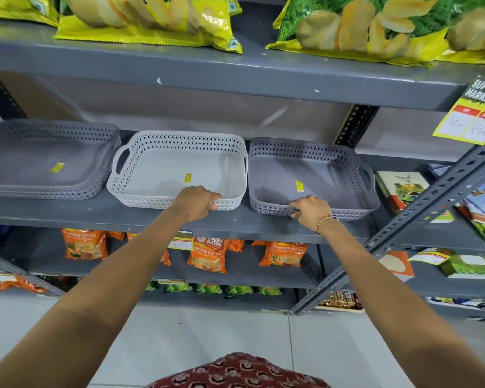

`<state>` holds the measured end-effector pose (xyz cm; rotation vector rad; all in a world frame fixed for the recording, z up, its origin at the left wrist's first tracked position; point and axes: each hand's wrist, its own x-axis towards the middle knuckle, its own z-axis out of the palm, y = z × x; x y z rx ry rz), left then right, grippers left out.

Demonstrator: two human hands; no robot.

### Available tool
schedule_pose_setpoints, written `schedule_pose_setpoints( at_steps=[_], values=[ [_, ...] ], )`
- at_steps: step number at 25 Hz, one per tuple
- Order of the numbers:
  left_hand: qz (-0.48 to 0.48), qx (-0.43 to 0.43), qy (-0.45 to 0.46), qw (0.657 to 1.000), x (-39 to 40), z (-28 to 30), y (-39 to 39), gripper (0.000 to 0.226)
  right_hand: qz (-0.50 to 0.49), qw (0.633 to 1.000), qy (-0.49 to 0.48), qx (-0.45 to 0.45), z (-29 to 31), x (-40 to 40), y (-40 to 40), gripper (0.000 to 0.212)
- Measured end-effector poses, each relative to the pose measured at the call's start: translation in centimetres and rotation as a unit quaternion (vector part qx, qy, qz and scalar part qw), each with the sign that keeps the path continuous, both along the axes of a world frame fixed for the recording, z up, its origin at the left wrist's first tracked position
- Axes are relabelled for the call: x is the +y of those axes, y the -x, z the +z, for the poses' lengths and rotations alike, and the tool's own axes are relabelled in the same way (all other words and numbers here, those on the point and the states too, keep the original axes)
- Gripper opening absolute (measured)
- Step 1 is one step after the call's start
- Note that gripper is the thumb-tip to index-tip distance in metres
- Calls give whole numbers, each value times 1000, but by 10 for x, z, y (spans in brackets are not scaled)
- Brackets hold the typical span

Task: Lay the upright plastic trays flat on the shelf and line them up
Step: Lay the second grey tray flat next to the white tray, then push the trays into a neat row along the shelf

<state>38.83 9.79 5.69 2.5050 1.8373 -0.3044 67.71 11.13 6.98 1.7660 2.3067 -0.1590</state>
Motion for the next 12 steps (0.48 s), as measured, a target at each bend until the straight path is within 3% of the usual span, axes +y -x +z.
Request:
schedule_pose_setpoints(
  at_steps=[12],
  values=[
    [12,-8,-5,1000,-5,-3,2,33,0,1000,-4,6,-6,6,-3,40]
  ],
)
